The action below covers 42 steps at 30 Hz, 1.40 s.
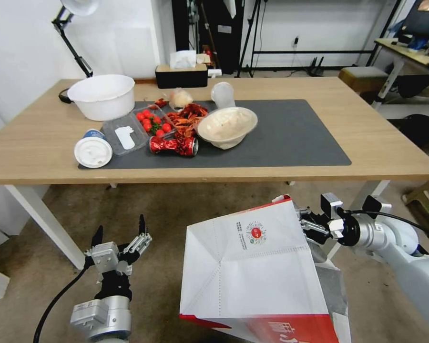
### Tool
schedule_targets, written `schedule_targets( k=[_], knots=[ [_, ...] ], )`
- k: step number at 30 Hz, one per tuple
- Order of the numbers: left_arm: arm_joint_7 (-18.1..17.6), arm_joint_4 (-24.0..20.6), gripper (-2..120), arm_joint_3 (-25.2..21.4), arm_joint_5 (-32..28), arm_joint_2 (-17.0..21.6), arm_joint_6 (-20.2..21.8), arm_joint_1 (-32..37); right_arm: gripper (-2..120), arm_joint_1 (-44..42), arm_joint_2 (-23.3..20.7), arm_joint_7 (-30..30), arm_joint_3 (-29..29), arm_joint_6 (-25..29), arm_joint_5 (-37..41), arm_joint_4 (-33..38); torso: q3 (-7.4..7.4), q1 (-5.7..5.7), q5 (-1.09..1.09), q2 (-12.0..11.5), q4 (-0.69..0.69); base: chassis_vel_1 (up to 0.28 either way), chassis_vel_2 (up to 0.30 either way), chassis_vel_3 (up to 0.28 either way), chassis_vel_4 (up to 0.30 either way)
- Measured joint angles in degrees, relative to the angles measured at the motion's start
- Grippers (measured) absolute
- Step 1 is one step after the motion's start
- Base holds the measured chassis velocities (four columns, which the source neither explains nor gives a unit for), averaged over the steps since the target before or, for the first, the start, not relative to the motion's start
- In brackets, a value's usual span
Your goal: Pick up the food delivery bag from the floor and place it on the table.
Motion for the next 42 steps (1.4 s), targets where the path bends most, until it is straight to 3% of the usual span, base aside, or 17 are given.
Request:
schedule_targets(
  k=[42],
  knots=[
    [-0.10, -0.91, 100, 0.20, -0.07, -0.22, 0.08, 0.58, 0, -0.52, -0.31, 0.00, 0.55, -0.02, 0.21, 0.59, 6.14, 4.32, 0.00, 10.46, 0.00, 0.000, 0.000, 0.000, 0.000]
  ],
)
